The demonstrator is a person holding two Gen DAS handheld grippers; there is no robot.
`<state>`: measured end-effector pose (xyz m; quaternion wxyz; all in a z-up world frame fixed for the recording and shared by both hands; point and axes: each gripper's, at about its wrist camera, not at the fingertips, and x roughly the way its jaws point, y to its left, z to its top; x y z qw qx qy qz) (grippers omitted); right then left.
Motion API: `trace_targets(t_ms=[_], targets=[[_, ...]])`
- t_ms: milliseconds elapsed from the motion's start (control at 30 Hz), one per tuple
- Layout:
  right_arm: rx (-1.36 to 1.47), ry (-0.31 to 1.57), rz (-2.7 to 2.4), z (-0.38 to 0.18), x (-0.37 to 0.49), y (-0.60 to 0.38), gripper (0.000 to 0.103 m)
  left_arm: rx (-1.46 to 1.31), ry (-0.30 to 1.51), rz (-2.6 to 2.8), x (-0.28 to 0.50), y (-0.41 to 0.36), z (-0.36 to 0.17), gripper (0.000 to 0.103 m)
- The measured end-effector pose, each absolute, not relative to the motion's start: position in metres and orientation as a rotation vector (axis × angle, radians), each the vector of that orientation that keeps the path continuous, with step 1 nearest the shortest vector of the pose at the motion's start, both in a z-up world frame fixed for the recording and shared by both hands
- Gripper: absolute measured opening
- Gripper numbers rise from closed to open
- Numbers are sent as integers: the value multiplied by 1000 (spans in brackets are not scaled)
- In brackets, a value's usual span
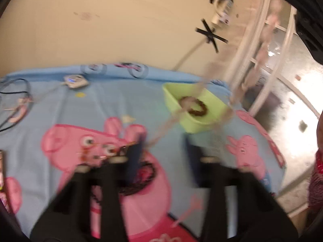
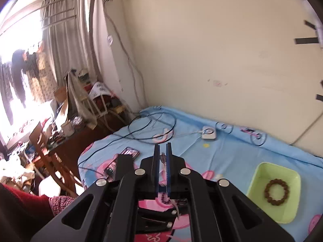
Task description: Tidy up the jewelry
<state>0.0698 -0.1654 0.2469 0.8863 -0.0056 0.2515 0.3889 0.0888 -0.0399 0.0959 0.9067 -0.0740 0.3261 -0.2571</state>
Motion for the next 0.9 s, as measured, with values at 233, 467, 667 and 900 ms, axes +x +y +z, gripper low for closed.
trace_targets(t_ms=[233,467,667,900], targets=[[83,438,764,273,75,-216,0,-173,606,-586,107,-54,146,5],[100,346,709,305,83,-245,0,-145,503,-616,123,-79,210,5],[151,316,636,311,98,-281,0,-121,515,-658,153,-118,238,5],[210,370,577,276,125,-317,0,-107,586,-674,186,-157,223,5]])
